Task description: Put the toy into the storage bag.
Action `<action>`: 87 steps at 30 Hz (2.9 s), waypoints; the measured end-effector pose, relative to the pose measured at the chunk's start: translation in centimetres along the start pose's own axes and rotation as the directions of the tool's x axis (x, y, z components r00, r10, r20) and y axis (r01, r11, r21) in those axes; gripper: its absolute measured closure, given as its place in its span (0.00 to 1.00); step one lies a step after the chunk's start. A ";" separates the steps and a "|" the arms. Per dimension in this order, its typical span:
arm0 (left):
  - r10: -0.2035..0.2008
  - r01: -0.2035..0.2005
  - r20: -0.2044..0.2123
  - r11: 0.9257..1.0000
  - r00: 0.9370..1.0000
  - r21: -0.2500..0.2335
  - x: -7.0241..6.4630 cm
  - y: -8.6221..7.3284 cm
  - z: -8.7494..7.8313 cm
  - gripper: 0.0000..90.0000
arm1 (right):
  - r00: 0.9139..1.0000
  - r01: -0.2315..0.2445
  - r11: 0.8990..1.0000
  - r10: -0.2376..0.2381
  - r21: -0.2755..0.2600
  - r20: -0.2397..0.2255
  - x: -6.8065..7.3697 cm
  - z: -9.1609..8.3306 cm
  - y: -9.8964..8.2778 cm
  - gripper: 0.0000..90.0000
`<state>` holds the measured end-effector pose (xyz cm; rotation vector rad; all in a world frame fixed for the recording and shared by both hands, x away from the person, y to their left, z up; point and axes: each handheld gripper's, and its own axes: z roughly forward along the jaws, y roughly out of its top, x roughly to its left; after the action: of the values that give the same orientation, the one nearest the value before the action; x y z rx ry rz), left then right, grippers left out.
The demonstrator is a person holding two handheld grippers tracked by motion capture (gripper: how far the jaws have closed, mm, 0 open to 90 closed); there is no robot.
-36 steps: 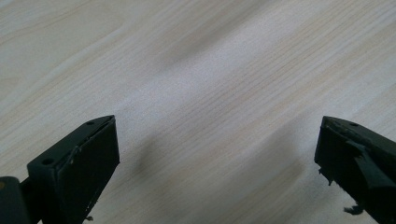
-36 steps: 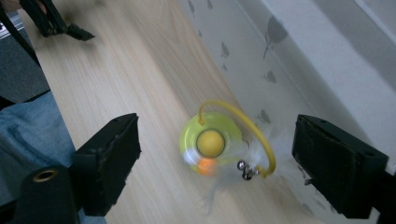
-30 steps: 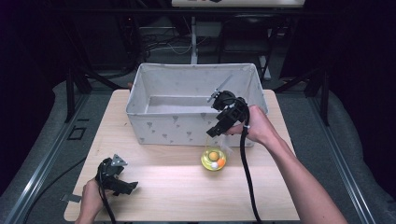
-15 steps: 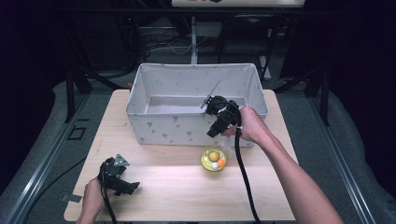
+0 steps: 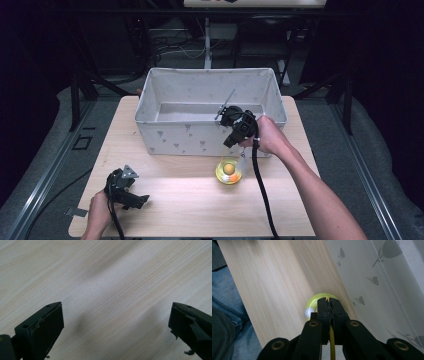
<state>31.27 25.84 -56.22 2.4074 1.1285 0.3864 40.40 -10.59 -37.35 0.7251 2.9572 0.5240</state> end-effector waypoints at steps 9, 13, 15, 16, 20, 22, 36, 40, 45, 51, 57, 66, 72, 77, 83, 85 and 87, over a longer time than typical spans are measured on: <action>0.007 -0.008 -0.018 0.999 1.000 -0.032 -0.2 0.1 -0.2 0.00 | 1.000 0.004 1.000 -0.004 -0.002 0.015 0.6 -0.9 -0.3 0.98; 0.002 -0.002 -0.006 1.000 1.000 -0.027 0.0 0.1 -0.1 0.00 | 1.000 0.011 1.000 -0.011 -0.013 0.002 1.1 -1.7 -0.2 0.98; 0.018 -0.018 -0.013 1.000 1.000 -0.025 -0.2 0.2 -0.1 0.00 | 1.000 0.017 1.000 -0.017 -0.018 0.001 1.4 -2.1 -0.1 0.98; 0.018 -0.018 -0.013 1.000 1.000 -0.025 -0.2 0.2 -0.1 0.00 | 1.000 0.017 1.000 -0.017 -0.018 0.001 1.4 -2.1 -0.1 0.98; 0.011 -0.011 -0.013 0.999 1.000 -0.031 -0.1 0.2 -0.2 0.00 | 0.999 0.033 0.999 -0.034 -0.018 -0.003 1.7 -3.1 0.2 0.98; 0.011 -0.011 -0.012 0.999 1.000 -0.035 -0.1 0.2 -0.1 0.00 | 0.999 0.038 0.999 -0.038 -0.012 -0.003 1.9 -3.5 0.4 0.98; 0.021 -0.021 -0.011 0.999 1.000 -0.036 -0.4 0.4 -0.1 0.00 | 0.997 0.074 0.997 -0.073 -0.037 0.007 2.6 -7.2 1.6 0.98; 0.019 -0.019 -0.013 0.999 1.000 -0.037 -0.3 0.4 -0.1 0.00 | 0.997 0.080 0.996 -0.079 -0.026 0.017 2.7 -7.8 1.8 0.98; 0.023 -0.024 -0.012 0.999 1.000 -0.037 -0.4 0.4 -0.1 0.00 | 0.996 0.086 0.996 -0.085 -0.029 0.027 2.8 -8.4 2.0 0.98; 0.026 -0.026 -0.015 0.999 1.000 -0.033 -0.4 0.5 0.0 0.00 | 0.996 0.086 0.996 -0.085 -0.038 0.028 2.8 -9.3 2.3 0.98; 0.035 -0.035 -0.013 0.999 0.999 -0.028 -0.4 0.5 0.0 0.00 | 0.996 0.083 0.996 -0.082 -0.037 0.039 2.8 -10.5 2.5 0.98; 0.039 -0.040 -0.015 0.999 0.999 -0.026 -0.5 0.5 0.0 0.00 | 0.996 0.077 0.996 -0.074 -0.049 0.050 2.7 -11.6 2.7 0.98; 0.043 -0.044 -0.017 0.999 0.999 -0.020 -0.4 0.4 0.0 0.00 | 0.996 0.070 0.996 -0.067 -0.051 0.059 2.6 -12.2 2.7 0.98; 0.045 -0.046 -0.012 0.999 0.999 -0.017 -0.5 0.5 0.1 0.00 | 0.995 0.071 0.996 -0.067 -0.052 0.070 2.6 -12.8 2.9 0.98; 0.048 -0.048 -0.009 0.999 0.999 -0.017 -0.5 0.5 0.1 0.00 | 0.996 0.066 0.996 -0.061 -0.064 0.072 2.5 -13.4 3.3 0.98; 0.047 -0.047 -0.010 0.999 0.999 -0.017 -0.5 0.5 0.1 0.00 | 0.995 0.065 0.995 -0.059 -0.075 0.078 2.5 -13.8 3.5 0.98; 0.047 -0.047 -0.006 0.999 0.999 -0.015 -0.5 0.5 0.1 0.00 | 0.995 0.067 0.994 -0.060 -0.081 0.084 2.6 -14.2 3.7 0.98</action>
<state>31.32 25.15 -56.12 2.4252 1.0689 0.4162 37.92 -10.78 -22.62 0.6263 2.8536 0.5942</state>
